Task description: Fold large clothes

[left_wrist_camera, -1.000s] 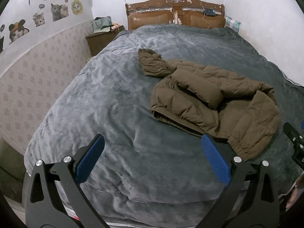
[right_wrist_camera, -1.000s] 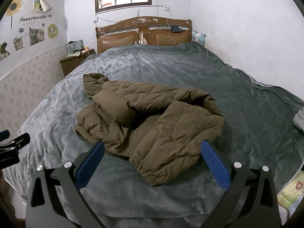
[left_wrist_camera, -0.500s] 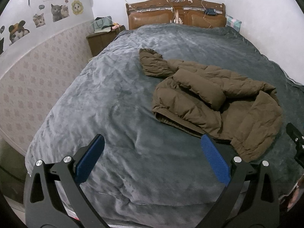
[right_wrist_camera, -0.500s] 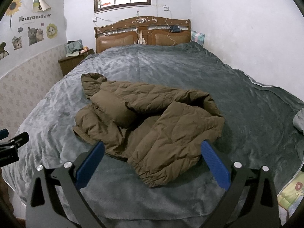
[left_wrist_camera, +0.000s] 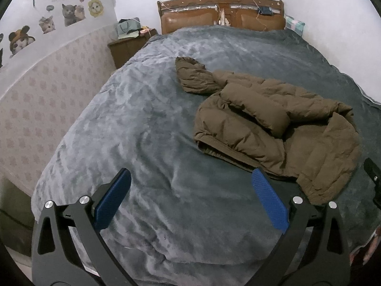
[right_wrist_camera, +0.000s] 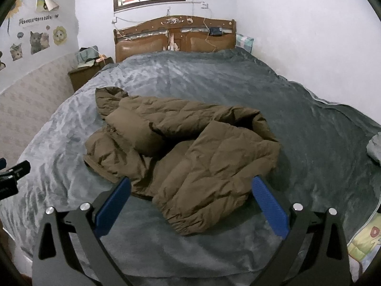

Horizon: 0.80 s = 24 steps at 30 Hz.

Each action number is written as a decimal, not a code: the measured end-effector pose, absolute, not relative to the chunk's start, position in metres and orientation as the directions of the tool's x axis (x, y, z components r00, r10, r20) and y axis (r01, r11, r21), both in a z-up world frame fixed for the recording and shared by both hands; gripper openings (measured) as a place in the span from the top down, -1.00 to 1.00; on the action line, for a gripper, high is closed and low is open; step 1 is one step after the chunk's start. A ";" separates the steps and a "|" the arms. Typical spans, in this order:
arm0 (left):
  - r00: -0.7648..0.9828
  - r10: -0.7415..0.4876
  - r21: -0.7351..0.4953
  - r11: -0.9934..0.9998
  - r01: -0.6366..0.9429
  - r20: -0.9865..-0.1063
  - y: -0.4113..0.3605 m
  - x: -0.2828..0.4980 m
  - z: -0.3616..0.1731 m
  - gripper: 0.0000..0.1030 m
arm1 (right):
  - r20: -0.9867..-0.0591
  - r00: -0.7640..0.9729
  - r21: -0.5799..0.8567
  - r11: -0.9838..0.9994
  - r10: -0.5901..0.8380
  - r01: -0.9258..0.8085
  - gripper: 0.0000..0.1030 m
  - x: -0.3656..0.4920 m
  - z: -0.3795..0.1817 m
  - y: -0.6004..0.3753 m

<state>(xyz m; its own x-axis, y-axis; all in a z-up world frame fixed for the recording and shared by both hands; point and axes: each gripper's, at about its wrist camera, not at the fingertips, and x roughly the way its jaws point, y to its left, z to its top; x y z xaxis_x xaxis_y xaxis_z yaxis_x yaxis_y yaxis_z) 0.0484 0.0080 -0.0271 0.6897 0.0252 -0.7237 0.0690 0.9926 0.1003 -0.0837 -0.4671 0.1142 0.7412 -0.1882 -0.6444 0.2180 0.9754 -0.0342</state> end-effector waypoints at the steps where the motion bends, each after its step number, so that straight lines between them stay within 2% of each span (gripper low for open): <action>1: 0.687 0.024 0.098 0.993 0.069 -0.727 0.009 0.051 -0.029 -0.94 | -0.644 0.739 -0.041 0.973 -0.199 0.226 -0.97 -0.082 0.113 -0.468; 12: 0.673 0.032 0.134 0.986 0.100 -0.739 0.003 0.095 -0.061 -0.94 | -0.681 0.690 -0.092 0.963 -0.246 0.253 -0.97 -0.052 0.079 -0.464; 18: 0.659 -0.023 0.098 0.984 0.146 -0.752 0.001 0.117 -0.074 -0.94 | -0.699 0.671 -0.079 0.960 -0.246 0.270 -0.97 -0.033 0.061 -0.464; 24: 0.634 -0.014 0.109 0.982 0.156 -0.773 -0.004 0.142 -0.094 -0.94 | -0.726 0.647 -0.069 0.960 -0.235 0.271 -0.97 -0.014 0.042 -0.464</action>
